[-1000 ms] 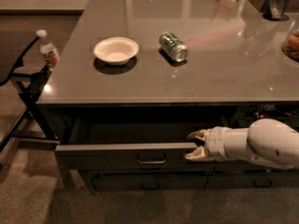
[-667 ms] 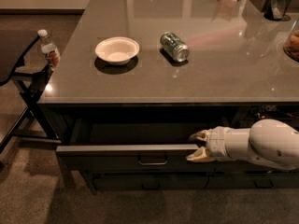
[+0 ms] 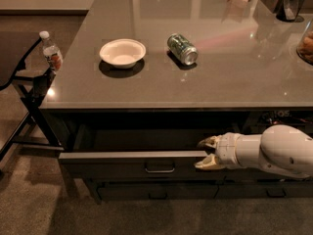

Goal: Open top drawer

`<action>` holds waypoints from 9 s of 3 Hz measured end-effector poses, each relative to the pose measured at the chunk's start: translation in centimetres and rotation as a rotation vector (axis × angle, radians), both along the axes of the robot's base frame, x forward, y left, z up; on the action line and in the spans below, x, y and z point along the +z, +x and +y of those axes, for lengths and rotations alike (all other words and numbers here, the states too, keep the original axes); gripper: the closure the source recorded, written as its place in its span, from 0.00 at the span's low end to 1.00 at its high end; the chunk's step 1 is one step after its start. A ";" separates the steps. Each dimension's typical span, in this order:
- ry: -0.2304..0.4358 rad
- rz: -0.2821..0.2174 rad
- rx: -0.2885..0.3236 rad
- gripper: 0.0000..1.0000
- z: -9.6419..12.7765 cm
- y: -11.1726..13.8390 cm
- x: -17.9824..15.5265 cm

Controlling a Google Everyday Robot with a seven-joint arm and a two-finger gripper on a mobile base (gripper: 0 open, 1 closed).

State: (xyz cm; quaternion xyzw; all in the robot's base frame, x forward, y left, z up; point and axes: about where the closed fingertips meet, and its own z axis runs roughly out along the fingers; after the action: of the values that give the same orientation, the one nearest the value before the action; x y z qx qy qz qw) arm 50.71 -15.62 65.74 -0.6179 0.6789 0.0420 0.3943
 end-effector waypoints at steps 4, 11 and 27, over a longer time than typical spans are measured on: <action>-0.012 0.008 0.019 0.84 0.0 -0.8 -0.3; -0.011 0.005 0.044 0.52 0.3 -3.1 0.3; 0.104 0.082 0.126 1.00 1.0 -10.9 -0.8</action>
Offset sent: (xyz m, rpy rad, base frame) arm 0.0000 0.0000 0.0000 0.0000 0.0000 0.0001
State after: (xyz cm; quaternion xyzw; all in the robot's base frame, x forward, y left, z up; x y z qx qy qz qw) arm 39.85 -14.58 64.93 -0.6360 0.6511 0.1269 0.3943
